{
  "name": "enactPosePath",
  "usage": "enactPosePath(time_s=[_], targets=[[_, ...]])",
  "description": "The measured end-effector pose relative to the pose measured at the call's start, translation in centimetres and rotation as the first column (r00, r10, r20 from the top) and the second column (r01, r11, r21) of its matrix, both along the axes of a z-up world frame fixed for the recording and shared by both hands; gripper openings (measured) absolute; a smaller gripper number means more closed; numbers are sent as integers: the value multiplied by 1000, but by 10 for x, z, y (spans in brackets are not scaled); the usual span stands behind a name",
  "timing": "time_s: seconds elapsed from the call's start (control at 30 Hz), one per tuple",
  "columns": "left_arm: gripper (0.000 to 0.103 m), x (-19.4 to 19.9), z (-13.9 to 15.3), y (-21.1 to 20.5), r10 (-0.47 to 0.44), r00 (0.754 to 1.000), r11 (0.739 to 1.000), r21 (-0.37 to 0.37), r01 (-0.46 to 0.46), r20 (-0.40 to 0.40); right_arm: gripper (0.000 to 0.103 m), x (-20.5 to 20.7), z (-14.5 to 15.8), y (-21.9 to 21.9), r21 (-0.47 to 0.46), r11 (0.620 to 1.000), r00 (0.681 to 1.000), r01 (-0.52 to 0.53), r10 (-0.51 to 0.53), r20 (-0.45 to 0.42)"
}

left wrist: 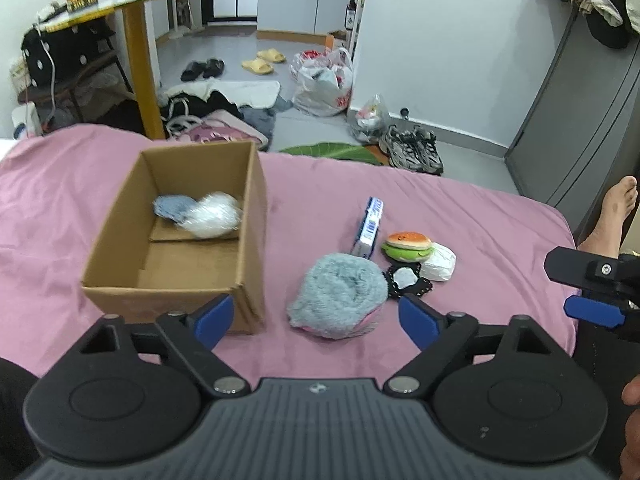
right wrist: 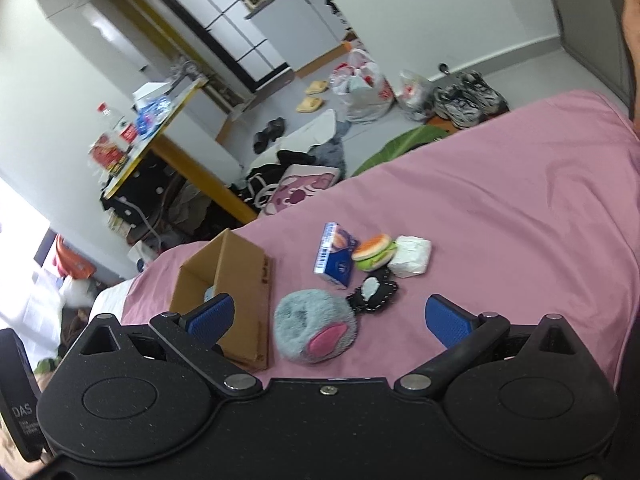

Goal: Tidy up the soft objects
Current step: 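Grasp the grey fluffy plush with left tool while right tool grips it too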

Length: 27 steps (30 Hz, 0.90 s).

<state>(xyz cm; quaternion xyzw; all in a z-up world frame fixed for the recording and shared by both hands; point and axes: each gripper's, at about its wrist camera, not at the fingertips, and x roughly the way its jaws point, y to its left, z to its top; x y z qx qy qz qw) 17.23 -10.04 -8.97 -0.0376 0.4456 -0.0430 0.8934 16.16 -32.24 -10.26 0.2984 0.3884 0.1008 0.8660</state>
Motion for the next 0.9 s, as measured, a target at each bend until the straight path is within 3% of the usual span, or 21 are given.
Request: enactPosePath(time_s=[0.37,0.5,0.63,0.77,0.9], targets=[[68,27,-31,-18,-7,999,999,-43,5,-49,101,18,-27,-8,24,997,995,73,-71,-67],[68,38,-37,-24,-19,998,998,-57,16,-56,97,23,-34,-11,46,995,992,91,-87,-87],[65,48,-46,-28,-6,998,999,-51,3,-66,96,28,-43,-9,60,994,990,90,-83,-110],[50,57,-61,-28,25,994,999,-36,-29,-104,96,31,-48,-6,65,994,988,87,-78,-131],[50,64,-70,-24,67,992,997,-24,-70,-109,96,33,-51,-3,69,994,988,81,-70,-140]])
